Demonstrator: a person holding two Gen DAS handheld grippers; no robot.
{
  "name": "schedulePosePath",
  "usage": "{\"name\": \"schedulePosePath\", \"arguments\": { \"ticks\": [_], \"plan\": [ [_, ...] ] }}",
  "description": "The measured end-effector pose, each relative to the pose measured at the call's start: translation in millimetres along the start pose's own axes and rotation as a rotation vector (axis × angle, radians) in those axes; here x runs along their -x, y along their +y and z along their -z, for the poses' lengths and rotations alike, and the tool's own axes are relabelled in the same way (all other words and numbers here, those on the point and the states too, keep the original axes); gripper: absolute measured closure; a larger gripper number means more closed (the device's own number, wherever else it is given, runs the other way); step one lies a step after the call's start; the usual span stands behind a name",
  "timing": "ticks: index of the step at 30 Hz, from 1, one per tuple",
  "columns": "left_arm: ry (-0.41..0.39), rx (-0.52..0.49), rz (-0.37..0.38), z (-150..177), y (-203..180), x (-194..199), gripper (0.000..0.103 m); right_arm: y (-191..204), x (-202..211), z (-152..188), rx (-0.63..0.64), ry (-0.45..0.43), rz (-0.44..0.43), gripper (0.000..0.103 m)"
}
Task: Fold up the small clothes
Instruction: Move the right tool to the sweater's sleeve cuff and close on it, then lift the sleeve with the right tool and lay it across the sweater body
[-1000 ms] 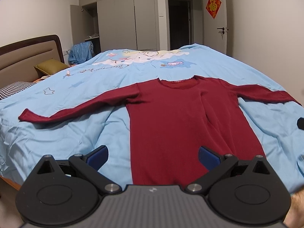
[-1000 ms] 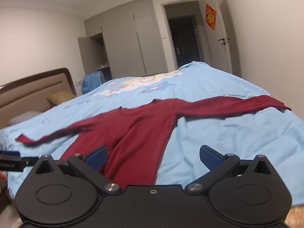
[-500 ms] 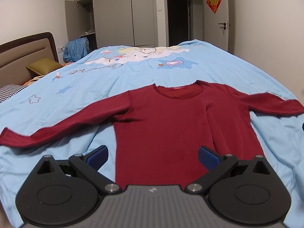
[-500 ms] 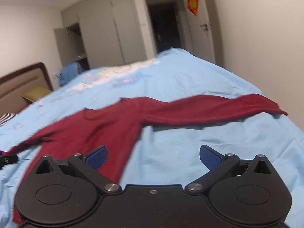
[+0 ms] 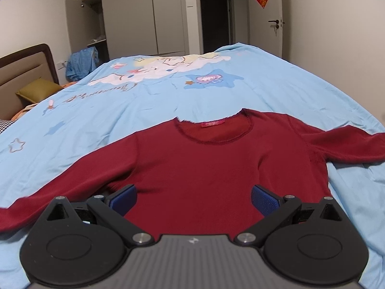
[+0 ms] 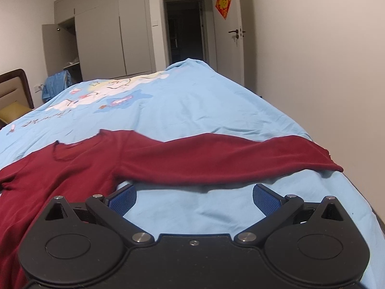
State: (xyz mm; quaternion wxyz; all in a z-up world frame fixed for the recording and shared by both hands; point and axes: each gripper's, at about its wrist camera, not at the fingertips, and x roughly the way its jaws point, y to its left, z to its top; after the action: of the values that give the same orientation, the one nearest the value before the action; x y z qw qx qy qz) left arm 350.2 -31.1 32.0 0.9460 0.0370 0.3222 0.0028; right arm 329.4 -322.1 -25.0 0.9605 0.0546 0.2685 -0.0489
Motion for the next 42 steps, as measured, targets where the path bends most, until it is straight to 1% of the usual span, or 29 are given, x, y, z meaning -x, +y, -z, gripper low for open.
{"name": "schedulePosePath", "arguments": {
  "ticks": [1, 3, 6, 8, 11, 14, 17, 20, 23, 25, 26, 27, 28, 29, 31, 32, 33, 34, 36, 38, 42],
  "plan": [
    [-0.009, 0.005, 0.0, -1.8, -3.2, -5.2, 0.0, -4.5, -4.2, -1.4, -0.003, -0.004, 0.002, 0.0],
    [-0.034, 0.026, -0.005, -3.7, -9.5, -15.7, 0.0, -13.9, -10.2, -2.3, -0.003, -0.051, 0.012, 0.0],
    [-0.022, 0.055, 0.014, -3.3, -17.1, -33.8, 0.0, -33.6, -18.2, -4.6, -0.021, -0.109, 0.05, 0.0],
    [0.0, 0.062, 0.022, -1.4, -22.2, -46.1, 0.0, -53.7, -25.6, -6.3, -0.078, -0.125, 0.067, 0.0],
    [0.023, 0.054, 0.027, 3.9, -28.8, -60.7, 0.0, -88.5, -42.7, -6.8, -0.198, -0.105, 0.08, 0.001],
    [0.042, 0.049, 0.025, 10.2, -32.2, -72.5, 0.0, -118.8, -58.4, -5.2, -0.305, -0.081, 0.117, 0.001],
    [0.07, 0.051, 0.02, 16.3, -33.5, -82.9, 0.0, -145.2, -68.2, -1.6, -0.41, -0.085, 0.136, 0.001],
    [0.087, 0.056, 0.026, 19.2, -33.4, -89.3, 0.0, -166.0, -80.0, 0.9, -0.524, -0.067, 0.13, 0.008],
    [0.09, 0.057, 0.032, 19.8, -32.4, -91.0, 0.0, -175.2, -91.5, 2.9, -0.584, -0.061, 0.162, 0.017],
    [0.087, 0.053, 0.032, 19.3, -31.4, -90.3, 0.0, -181.6, -98.4, 3.3, -0.633, -0.064, 0.189, 0.029],
    [0.085, 0.051, 0.03, 18.8, -31.0, -89.8, 0.0, -186.6, -101.3, 2.1, -0.659, -0.068, 0.2, 0.031],
    [0.084, 0.051, 0.03, 17.8, -30.5, -89.4, 0.0, -190.2, -103.7, 1.4, -0.679, -0.074, 0.215, 0.037],
    [0.084, 0.053, 0.028, 16.6, -29.8, -89.0, 0.0, -192.4, -105.7, 0.6, -0.692, -0.078, 0.232, 0.045],
    [0.084, 0.055, 0.026, 15.2, -28.9, -88.5, 0.0, -194.0, -107.8, -0.8, -0.7, -0.077, 0.247, 0.049],
    [0.089, 0.057, 0.02, 12.5, -27.2, -87.7, 0.0, -196.0, -112.0, -5.3, -0.694, -0.072, 0.273, 0.069],
    [0.092, 0.057, 0.014, 11.1, -26.7, -87.2, 0.0, -197.5, -114.1, -8.7, -0.682, -0.072, 0.291, 0.075],
    [0.094, 0.056, 0.007, 9.4, -25.9, -86.8, 0.0, -196.1, -115.0, -11.5, -0.663, -0.075, 0.306, 0.087],
    [0.094, 0.057, 0.003, 7.9, -25.3, -86.0, 0.0, -194.3, -115.4, -15.1, -0.64, -0.08, 0.315, 0.094],
    [0.091, 0.064, 0.004, 5.3, -22.3, -83.9, 0.0, -185.5, -113.7, -23.5, -0.574, -0.105, 0.323, 0.098],
    [0.087, 0.076, 0.01, 3.2, -18.4, -81.1, 0.0, -171.3, -109.5, -35.5, -0.481, -0.14, 0.333, 0.098],
    [0.076, 0.099, 0.016, -0.8, -8.8, -72.7, 0.0, -125.2, -99.6, -63.5, -0.263, -0.212, 0.311, 0.098]
  ]
}}
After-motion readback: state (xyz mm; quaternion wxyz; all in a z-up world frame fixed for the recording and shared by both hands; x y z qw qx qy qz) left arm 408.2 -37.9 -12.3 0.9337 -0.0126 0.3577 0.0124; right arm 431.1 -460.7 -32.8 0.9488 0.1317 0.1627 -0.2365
